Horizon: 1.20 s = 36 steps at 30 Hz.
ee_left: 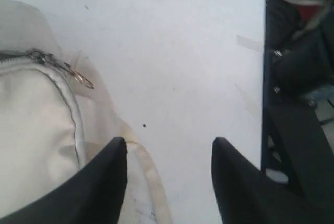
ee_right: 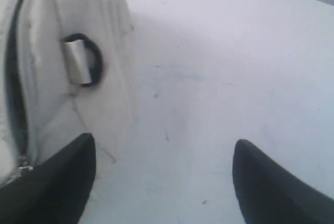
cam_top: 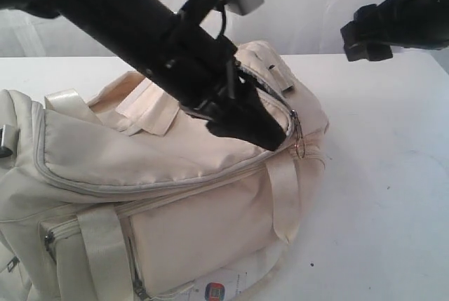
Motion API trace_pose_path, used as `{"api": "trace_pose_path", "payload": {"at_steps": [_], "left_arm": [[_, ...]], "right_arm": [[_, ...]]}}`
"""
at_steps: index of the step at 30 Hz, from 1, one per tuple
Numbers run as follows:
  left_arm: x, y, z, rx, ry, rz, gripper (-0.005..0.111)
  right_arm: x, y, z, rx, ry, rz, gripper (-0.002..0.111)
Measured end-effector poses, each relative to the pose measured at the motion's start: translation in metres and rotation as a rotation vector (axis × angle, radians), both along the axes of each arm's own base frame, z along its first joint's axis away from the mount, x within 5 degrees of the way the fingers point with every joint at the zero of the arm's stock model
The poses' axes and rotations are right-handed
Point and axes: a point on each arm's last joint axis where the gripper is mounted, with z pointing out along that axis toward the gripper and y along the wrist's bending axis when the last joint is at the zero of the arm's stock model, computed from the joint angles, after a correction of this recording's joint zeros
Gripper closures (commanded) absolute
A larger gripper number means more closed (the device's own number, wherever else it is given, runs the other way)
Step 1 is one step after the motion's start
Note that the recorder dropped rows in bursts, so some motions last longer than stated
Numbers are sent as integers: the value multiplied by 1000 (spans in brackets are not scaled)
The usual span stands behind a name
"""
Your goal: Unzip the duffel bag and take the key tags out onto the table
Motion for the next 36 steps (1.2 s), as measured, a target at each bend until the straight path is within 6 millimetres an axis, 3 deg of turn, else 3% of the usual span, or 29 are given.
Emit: {"api": "trace_pose_path", "payload": {"at_steps": [4,6,8,11,14,23,36], "left_arm": [[-12,-29,-10,-71,-34,152,69],[-20,-42,-13,-103,-57,201,71],[-27,-52,-18,-128,-78,247,67],[-28,-63,-31,-131,-86,291,47],[-23,-69,-50,-90,-9,335,41],[-4,-70,-73,-71,99,480,41],[3,-61,-80,-2,100,465,41]], "right_arm": [[20,-11,-8,-6,55,-74,41],[27,-13,-15,-3,90,-90,41],[31,-13,-18,14,118,-93,41],[32,-8,-22,52,159,-62,41],[31,-7,-22,65,161,-48,41],[29,-4,-22,106,189,-43,41],[29,-2,-21,129,196,-43,41]]}}
